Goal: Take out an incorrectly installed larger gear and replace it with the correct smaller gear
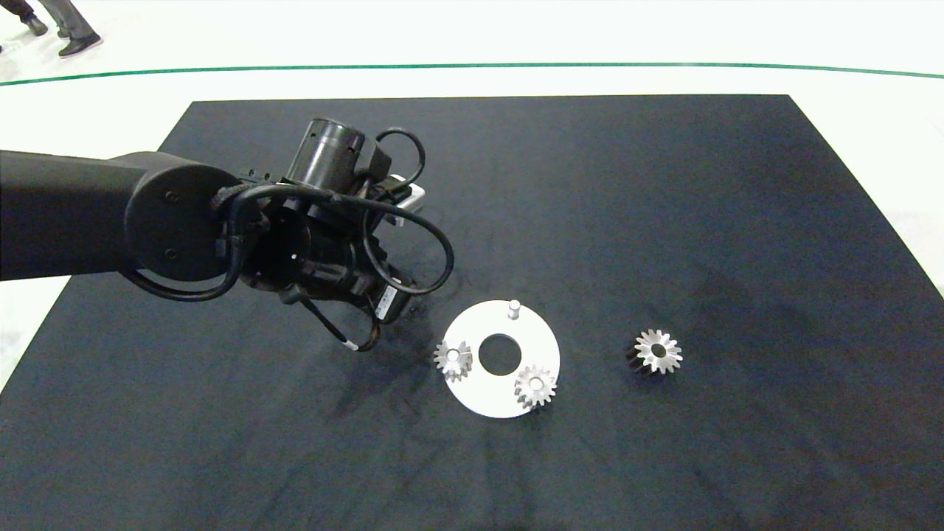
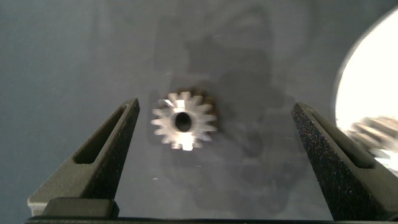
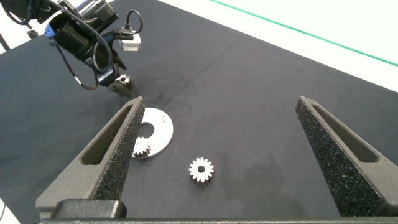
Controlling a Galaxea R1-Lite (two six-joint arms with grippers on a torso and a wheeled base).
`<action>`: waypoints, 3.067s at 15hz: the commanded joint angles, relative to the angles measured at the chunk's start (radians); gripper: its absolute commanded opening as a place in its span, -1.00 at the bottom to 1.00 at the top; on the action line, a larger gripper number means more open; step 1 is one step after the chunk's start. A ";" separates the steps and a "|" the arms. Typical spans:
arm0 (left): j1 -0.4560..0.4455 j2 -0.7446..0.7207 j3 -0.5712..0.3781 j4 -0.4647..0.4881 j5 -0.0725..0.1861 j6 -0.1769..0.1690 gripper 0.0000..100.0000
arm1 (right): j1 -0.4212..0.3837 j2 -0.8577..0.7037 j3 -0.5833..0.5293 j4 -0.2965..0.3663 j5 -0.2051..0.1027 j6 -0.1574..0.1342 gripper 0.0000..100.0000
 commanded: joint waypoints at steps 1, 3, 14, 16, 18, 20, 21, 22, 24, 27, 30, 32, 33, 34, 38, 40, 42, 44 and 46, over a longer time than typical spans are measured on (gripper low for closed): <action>0.035 0.002 0.001 0.002 0.002 0.003 1.00 | 0.000 0.007 0.001 -0.001 -0.001 -0.002 1.00; 0.052 0.011 0.005 0.002 0.002 0.012 0.93 | 0.000 0.007 0.003 -0.001 0.006 -0.002 1.00; 0.083 0.011 0.021 0.006 -0.051 -0.017 0.48 | 0.000 0.010 0.006 -0.001 0.012 -0.002 1.00; 0.081 0.016 0.028 0.006 -0.052 -0.019 0.42 | 0.000 0.010 0.006 -0.001 0.015 -0.002 1.00; 0.080 0.019 0.027 0.005 -0.052 -0.019 0.33 | 0.000 0.011 0.006 -0.001 0.015 -0.002 1.00; 0.080 0.030 0.027 0.003 -0.052 -0.019 0.24 | 0.000 0.011 0.004 -0.003 0.021 -0.002 1.00; 0.080 0.031 0.027 0.003 -0.052 -0.019 0.21 | 0.000 0.011 0.004 -0.003 0.024 -0.002 1.00; 0.080 0.036 0.027 0.003 -0.052 -0.019 0.18 | 0.000 0.011 0.004 -0.001 0.024 -0.002 1.00; 0.077 0.039 0.025 -0.003 -0.052 -0.022 0.09 | -0.001 0.013 0.004 -0.003 0.022 -0.002 1.00; 0.072 0.043 0.018 -0.017 -0.051 -0.046 -0.03 | -0.001 0.011 0.004 -0.003 0.024 -0.002 1.00; 0.070 0.045 0.019 -0.015 -0.051 -0.046 -0.15 | -0.001 0.011 0.004 -0.003 0.022 -0.002 1.00; 0.070 0.045 0.025 -0.015 -0.049 -0.048 -0.24 | -0.001 0.010 0.004 -0.003 0.024 -0.002 1.00; 0.070 0.043 0.025 -0.015 -0.049 -0.048 -0.27 | -0.001 0.010 0.004 -0.003 0.024 -0.002 1.00; 0.070 0.040 0.027 -0.015 -0.049 -0.050 -0.33 | -0.001 0.010 0.004 -0.003 0.024 -0.002 1.00; 0.055 0.013 0.030 -0.012 -0.049 -0.062 -0.48 | -0.001 0.008 0.004 -0.003 0.024 -0.002 1.00; -0.002 -0.039 0.044 -0.006 -0.046 -0.083 -0.57 | -0.001 0.008 0.004 -0.003 0.024 -0.002 1.00; -0.098 -0.052 0.038 0.037 -0.044 -0.109 -0.62 | -0.001 0.008 0.004 -0.003 0.024 -0.002 1.00; -0.164 -0.041 0.015 0.040 -0.043 -0.108 -0.62 | -0.001 0.008 0.004 -0.001 0.024 -0.002 1.00; -0.180 -0.007 -0.035 0.040 -0.040 -0.106 -0.62 | -0.001 0.008 0.004 -0.003 0.024 -0.002 1.00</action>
